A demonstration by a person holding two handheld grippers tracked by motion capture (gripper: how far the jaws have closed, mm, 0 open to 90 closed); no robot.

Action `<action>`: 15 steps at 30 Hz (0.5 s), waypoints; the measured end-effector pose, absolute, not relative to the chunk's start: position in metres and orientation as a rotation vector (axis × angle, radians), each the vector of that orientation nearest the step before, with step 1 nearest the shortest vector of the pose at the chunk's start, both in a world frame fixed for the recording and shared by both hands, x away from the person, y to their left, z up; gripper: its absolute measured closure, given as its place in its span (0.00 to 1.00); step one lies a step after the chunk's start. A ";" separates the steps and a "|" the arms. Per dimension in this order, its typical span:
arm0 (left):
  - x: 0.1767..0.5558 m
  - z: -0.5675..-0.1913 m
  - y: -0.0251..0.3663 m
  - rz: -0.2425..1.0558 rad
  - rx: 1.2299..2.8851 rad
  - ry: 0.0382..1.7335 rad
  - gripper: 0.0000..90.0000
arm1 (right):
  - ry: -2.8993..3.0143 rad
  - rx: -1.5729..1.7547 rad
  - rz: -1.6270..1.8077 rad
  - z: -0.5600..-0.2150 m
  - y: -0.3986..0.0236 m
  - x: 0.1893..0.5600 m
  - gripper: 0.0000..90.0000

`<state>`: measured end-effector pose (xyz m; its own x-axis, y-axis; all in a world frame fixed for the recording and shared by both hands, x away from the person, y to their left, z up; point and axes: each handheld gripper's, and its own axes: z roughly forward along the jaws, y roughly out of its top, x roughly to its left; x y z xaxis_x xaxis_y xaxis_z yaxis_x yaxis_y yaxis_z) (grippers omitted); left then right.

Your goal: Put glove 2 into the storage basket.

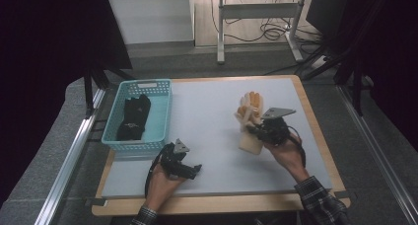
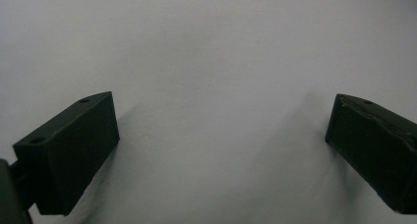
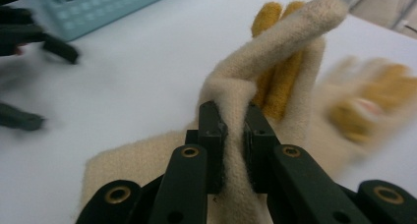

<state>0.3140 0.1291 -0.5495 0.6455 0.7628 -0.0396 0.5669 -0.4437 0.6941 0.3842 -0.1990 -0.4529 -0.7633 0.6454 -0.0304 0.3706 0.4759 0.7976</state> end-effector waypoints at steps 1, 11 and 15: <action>0.314 -0.549 0.129 0.366 2.173 1.029 0.00 | 2.417 0.831 1.184 -0.456 -0.191 0.381 0.89; 0.314 -0.549 0.129 0.364 2.177 1.027 0.00 | 2.572 0.732 1.194 -0.496 -0.130 0.367 0.85; 0.314 -0.549 0.130 0.366 2.180 1.025 0.00 | 2.643 0.683 1.184 -0.502 -0.119 0.361 0.65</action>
<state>0.3141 0.1296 -0.5493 0.6487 0.7602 -0.0362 0.5657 -0.4497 0.6912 0.3607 -0.1185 -0.5021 -0.8816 0.4707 0.0341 0.3388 0.5809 0.7401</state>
